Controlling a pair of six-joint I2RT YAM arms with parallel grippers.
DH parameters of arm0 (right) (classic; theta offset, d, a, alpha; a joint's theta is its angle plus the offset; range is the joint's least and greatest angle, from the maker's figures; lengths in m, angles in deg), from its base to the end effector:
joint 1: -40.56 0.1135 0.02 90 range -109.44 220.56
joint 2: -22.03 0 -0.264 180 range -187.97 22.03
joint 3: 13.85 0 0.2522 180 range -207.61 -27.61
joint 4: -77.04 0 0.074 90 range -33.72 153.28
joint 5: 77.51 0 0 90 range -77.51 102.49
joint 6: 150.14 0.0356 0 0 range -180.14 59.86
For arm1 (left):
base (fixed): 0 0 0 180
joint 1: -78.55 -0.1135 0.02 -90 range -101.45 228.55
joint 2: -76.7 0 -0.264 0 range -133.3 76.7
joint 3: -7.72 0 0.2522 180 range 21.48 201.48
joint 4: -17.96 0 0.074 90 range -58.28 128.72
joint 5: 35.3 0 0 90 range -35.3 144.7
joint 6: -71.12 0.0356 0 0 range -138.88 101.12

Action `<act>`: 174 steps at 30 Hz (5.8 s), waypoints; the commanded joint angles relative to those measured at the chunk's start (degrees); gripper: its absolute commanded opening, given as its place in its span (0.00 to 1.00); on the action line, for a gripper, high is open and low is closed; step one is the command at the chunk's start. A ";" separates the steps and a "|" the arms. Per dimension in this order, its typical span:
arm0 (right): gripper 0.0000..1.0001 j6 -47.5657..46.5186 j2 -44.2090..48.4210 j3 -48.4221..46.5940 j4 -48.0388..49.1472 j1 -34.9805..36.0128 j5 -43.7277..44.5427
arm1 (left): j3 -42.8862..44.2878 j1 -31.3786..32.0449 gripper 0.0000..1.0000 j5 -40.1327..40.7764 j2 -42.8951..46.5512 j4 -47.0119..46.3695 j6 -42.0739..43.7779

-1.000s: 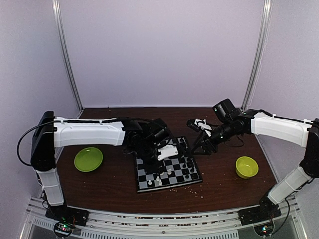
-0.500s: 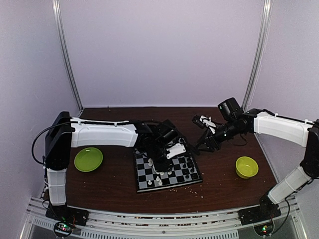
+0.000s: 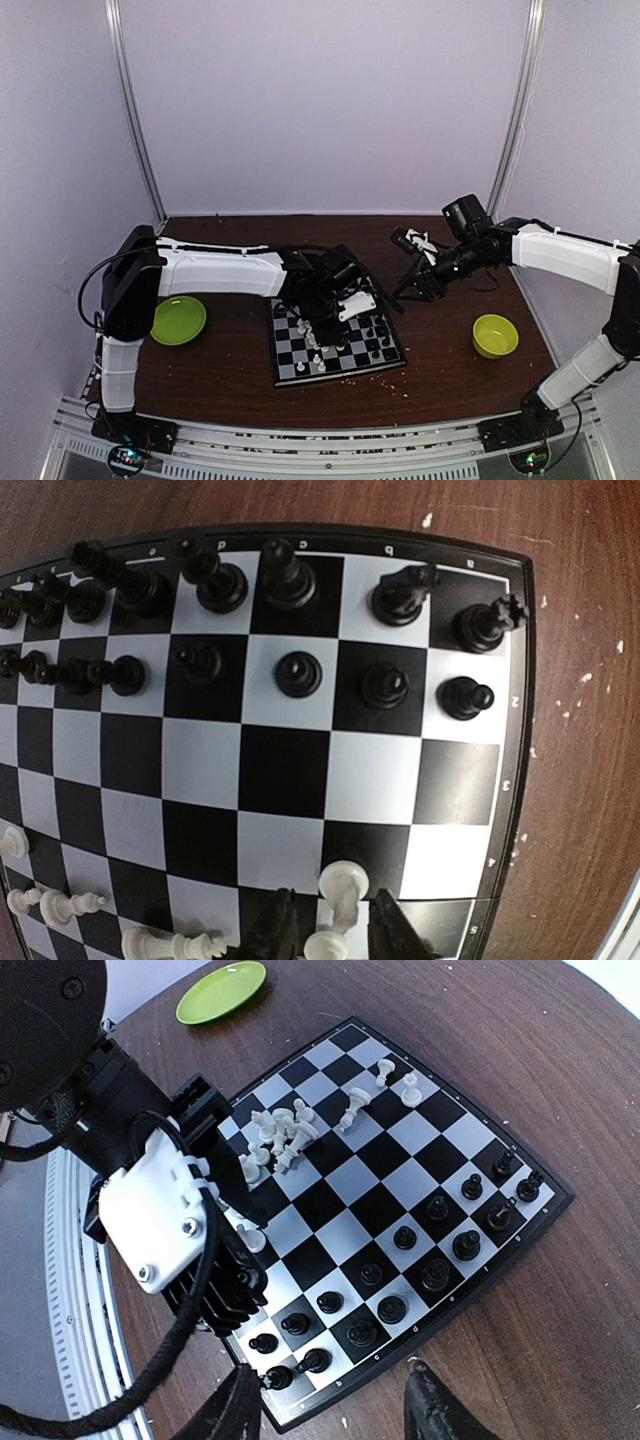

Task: Set up the chess pieces on the board
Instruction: Pick up the knight from the chessboard, then place the knight at g1, then pick up the bishop from the chessboard, then place the bishop on f1.

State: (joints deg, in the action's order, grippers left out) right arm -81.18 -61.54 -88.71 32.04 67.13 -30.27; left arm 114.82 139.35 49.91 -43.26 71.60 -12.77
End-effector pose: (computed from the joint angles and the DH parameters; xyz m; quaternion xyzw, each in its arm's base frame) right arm 0.2566 0.1554 0.2569 -0.4610 0.7638 0.3600 0.2729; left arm 0.2127 -0.3867 0.1857 0.5464 0.8114 -0.1298 0.1619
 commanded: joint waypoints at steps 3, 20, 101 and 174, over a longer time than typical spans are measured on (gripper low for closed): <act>0.48 0.03 0.92 0.63 0.84 -0.89 -1.57 | 2.38 -0.49 0.19 -0.92 -1.78 -1.11 1.05; 0.48 0.12 0.82 0.42 0.48 -1.43 -2.39 | 2.80 -0.61 0.00 -1.21 5.01 3.21 0.38; 0.47 -1.94 0.06 0.46 -0.63 -1.65 -2.06 | -7.96 -10.08 0.24 2.01 8.70 0.92 -13.19; 0.47 -1.37 -0.98 -0.06 -1.03 -1.70 -2.76 | -22.25 -9.91 0.02 -0.49 18.01 4.10 -11.12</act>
State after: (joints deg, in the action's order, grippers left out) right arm -82.71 -62.30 -88.40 31.16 65.82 -32.48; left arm 93.31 129.18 49.73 -26.50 76.21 -23.94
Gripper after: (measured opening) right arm 0.474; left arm 0.031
